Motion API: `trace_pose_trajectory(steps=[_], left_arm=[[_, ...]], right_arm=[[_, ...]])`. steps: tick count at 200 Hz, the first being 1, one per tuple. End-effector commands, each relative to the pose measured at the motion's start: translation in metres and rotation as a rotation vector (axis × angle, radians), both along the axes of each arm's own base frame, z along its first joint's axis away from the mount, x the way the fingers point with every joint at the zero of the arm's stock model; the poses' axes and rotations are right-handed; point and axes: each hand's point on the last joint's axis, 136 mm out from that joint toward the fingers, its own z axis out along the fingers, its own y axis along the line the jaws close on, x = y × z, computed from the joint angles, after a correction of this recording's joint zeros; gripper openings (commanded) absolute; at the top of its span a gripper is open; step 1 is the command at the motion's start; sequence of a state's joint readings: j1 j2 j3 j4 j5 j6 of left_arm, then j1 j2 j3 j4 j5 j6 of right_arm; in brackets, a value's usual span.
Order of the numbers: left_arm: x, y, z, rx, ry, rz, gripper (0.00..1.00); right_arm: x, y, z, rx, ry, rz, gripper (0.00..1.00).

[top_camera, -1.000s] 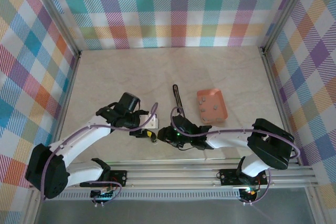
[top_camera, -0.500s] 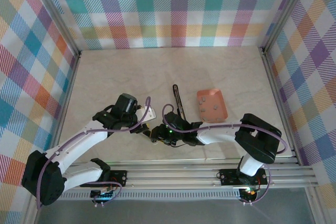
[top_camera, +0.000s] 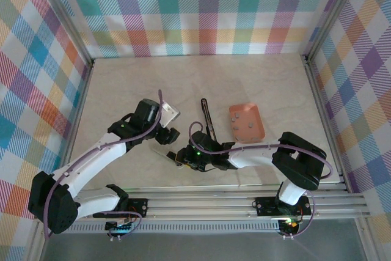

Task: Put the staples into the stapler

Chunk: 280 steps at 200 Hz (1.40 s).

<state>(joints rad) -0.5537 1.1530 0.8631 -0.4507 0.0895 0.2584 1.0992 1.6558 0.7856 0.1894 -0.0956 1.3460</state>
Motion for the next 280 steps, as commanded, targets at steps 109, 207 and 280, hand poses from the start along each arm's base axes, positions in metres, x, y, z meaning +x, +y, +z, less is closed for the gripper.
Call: trace_pose_trajectory(steps=[109,207,280], left_arm=[[-0.05,0.019,-0.032,-0.287,0.638,0.734,0.87],[-0.086,0.034,-0.067,-0.365,0.949,1.316,0.8],[-0.078,0.027,-0.082,-0.356,1.029,1.505,0.7]], right_arm=[[-0.007,-0.031,-0.022,-0.129,-0.019,-0.012,0.44],[0.004,-0.05,0.028,-0.052,-0.252,-0.032,0.49],[0.001,-0.054,0.026,-0.072,-0.279,-0.037,0.49]])
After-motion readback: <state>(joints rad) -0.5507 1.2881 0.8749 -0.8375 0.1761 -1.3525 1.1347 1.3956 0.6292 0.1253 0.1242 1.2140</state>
